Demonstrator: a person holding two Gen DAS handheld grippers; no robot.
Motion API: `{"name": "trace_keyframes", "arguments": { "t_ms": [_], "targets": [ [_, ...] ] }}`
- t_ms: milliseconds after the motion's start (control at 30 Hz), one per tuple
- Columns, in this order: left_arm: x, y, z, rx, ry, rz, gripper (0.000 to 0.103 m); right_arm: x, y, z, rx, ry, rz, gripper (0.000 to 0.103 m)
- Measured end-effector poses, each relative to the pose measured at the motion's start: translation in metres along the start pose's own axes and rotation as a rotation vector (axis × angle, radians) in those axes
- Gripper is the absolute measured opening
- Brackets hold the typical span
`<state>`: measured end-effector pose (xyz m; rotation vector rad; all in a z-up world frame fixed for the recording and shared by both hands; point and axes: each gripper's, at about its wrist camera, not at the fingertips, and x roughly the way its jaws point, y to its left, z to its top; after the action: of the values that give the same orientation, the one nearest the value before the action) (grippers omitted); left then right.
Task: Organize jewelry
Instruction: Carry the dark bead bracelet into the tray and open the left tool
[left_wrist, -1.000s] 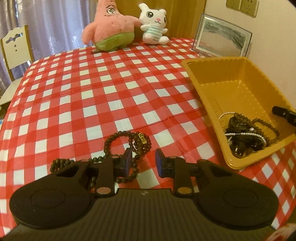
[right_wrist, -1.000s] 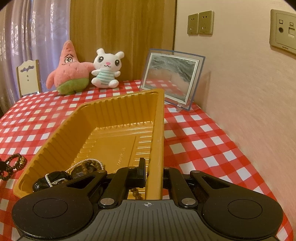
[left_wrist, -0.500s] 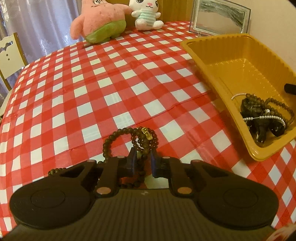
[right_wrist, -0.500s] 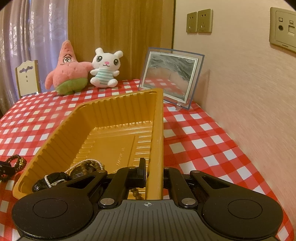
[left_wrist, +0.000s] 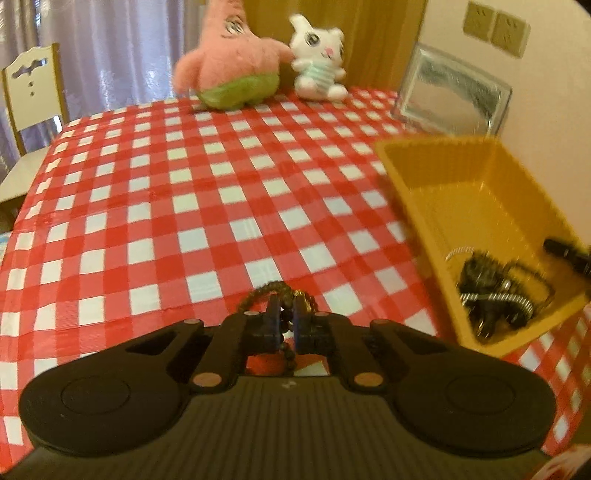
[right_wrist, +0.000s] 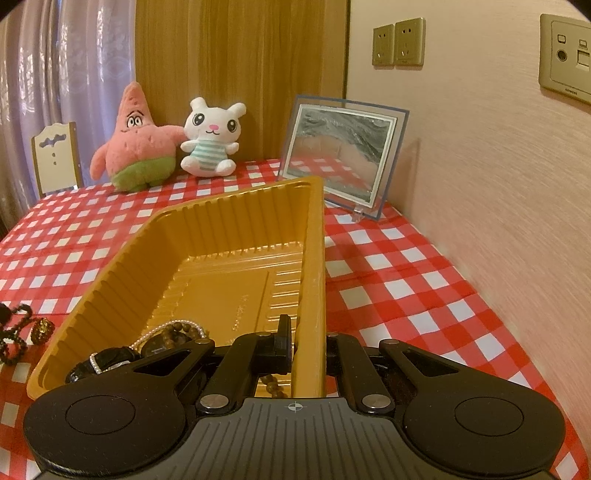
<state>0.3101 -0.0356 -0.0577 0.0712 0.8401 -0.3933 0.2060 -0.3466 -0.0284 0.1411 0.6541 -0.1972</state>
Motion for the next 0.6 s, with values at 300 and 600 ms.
{"name": "trace_keyframes", "arguments": {
  "t_ms": [300,600],
  "targets": [
    [-0.039,0.001,0.015,-0.076,-0.063,-0.058,0.005,0.0,0.0,0.001,0.002,-0.001,0.001,0.005],
    [-0.058,-0.037,0.025,-0.061,-0.113,-0.174,0.005,0.0,0.001,0.004,0.0,-0.005,0.001,0.005]
  ]
}}
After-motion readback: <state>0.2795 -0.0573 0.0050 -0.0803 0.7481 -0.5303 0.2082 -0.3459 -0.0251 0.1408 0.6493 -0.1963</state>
